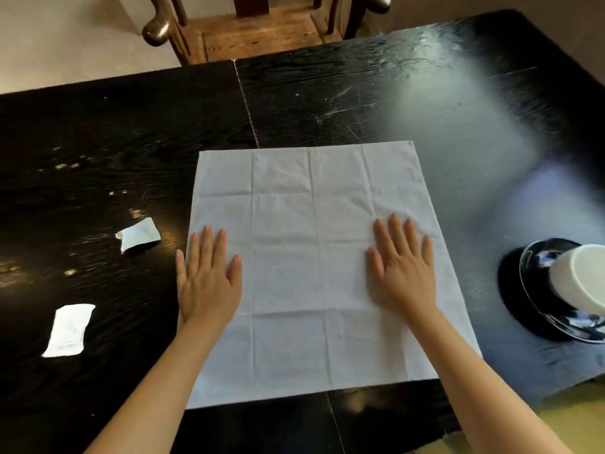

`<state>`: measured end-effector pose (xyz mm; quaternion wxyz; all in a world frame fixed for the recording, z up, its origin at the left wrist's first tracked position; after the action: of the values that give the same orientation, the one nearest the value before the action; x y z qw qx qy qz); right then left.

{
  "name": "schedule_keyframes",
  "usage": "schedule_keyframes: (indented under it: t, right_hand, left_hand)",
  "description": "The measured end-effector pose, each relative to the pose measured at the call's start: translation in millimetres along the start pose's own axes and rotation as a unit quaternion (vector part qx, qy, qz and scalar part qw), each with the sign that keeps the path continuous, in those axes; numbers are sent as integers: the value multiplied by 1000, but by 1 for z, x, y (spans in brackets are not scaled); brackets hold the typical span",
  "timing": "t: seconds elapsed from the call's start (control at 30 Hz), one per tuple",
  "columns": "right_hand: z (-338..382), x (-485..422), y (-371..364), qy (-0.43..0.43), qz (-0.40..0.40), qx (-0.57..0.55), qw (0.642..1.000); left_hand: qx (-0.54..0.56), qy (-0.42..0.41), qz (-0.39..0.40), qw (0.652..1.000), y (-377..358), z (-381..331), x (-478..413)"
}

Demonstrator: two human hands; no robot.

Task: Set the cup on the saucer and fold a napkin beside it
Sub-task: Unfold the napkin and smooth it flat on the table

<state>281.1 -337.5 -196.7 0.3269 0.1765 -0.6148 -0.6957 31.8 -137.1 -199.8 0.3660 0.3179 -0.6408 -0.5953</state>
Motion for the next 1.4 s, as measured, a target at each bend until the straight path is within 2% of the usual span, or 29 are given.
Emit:
schedule_keyframes:
  t: [0.1,0.27,0.33,0.43,0.5,0.6,0.7,0.8,0.97,1.03,1.13,1.2,1.3,1.4]
  right_hand:
    - [8,14,-4,-27,18,-24,999]
    - [108,77,-25,129,12,-45,991]
    - [108,95,-31,149,14,-39,988]
    - [66,106,-28,129,5,-15,992]
    - [38,112,-24,125,12,-2,992]
    - [9,122,-22,152,49,22,987]
    - [-11,134,-21,232,95,44,967]
    - [-27,145,-13,314,142,46,938]
    - [-34,149,10,370,90,71,922]
    - [-24,154,16,400,45,84,911]
    - [-16,145,29,359,30,48,931]
    - [-8,139,39,337,-1,10,942]
    - [1,132,39,281,41,27,959]
    - [8,124,46,241,89,61,964]
  left_hand:
    - [12,13,-3,1000,-3,-9,19]
    - [17,-49,5,999,-7,-47,80]
    - [3,-60,20,998,-7,-41,95]
    - [-32,-80,13,996,-6,-15,107]
    - [-57,-144,16,988,-8,-8,112]
    - [-91,-275,36,956,-13,-12,121]
    - [-129,-385,49,913,-13,-10,132]
    - [-164,-442,55,880,-8,2,139]
    - [-177,-435,66,880,-1,7,142]
    - [-188,-454,29,870,3,3,148]
    - [-168,-456,-31,874,16,4,151]
    - [-134,-421,-17,897,20,8,147]
    - [-95,-362,18,927,23,12,142]
    - [-78,-354,-2,932,37,2,139]
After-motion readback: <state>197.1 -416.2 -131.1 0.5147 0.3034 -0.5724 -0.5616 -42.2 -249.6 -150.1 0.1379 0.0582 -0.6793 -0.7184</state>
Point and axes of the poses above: each hand's wrist, its own x-axis away from the middle knuckle, its own y-axis out of the back of the hand, z = x × y, the point moved 9 cm from there along -x, towards the middle knuckle, and after that the axes turned 4 degrees about -x, right-handed, at the moved point
